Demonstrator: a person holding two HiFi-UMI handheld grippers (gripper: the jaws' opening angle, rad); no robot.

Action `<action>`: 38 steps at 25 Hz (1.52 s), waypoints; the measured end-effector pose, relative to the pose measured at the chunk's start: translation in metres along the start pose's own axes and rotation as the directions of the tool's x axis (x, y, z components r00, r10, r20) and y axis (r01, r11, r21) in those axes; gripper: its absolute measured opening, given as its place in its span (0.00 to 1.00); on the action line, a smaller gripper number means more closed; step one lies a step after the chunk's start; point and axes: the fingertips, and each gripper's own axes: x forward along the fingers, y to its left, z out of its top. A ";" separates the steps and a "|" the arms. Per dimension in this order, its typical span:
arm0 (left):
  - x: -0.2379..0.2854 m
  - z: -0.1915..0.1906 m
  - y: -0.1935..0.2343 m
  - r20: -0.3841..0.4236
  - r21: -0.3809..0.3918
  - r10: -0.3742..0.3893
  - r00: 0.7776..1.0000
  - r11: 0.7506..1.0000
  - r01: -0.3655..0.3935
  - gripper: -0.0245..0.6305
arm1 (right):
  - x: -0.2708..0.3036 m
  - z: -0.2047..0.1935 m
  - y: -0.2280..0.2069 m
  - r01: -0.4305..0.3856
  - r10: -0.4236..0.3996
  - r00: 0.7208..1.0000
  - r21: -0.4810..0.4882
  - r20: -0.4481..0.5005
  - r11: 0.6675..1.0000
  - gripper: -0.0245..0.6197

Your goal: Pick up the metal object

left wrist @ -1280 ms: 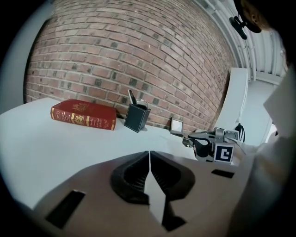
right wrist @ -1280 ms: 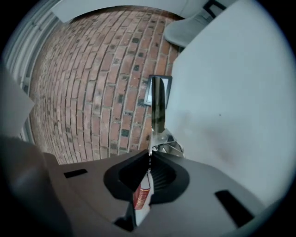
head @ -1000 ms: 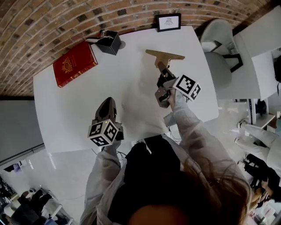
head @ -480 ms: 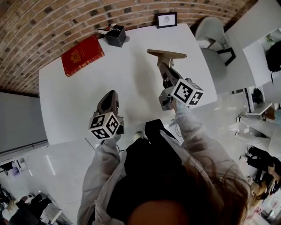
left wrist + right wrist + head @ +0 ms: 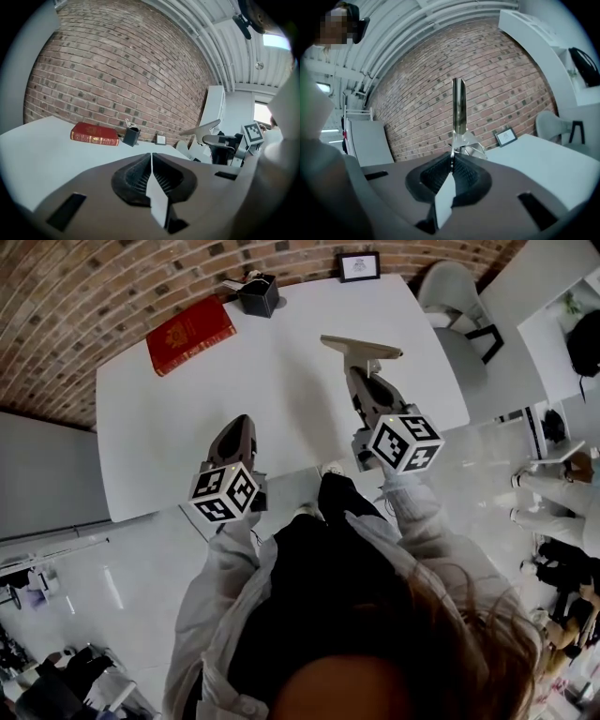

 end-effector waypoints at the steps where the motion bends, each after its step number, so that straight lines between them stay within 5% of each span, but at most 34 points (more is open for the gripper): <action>1: -0.006 0.000 0.000 0.001 0.004 -0.002 1.000 1.000 0.002 0.07 | -0.006 -0.003 0.005 0.004 -0.004 1.000 -0.023 0.001 1.000 0.06; 13: -0.053 -0.003 -0.021 0.001 0.079 -0.076 0.997 0.994 0.075 0.07 | -0.066 -0.045 0.039 0.080 -0.075 0.997 -0.362 0.027 0.929 0.06; 24: -0.060 -0.017 -0.038 -0.028 0.103 -0.123 0.992 0.987 0.125 0.07 | -0.086 -0.072 0.035 0.123 -0.146 0.989 -0.376 -0.034 0.918 0.06; 38: -0.058 -0.024 -0.032 -0.051 0.092 -0.117 0.992 0.988 0.121 0.07 | -0.078 -0.073 0.040 0.113 -0.139 0.989 -0.368 -0.046 0.923 0.06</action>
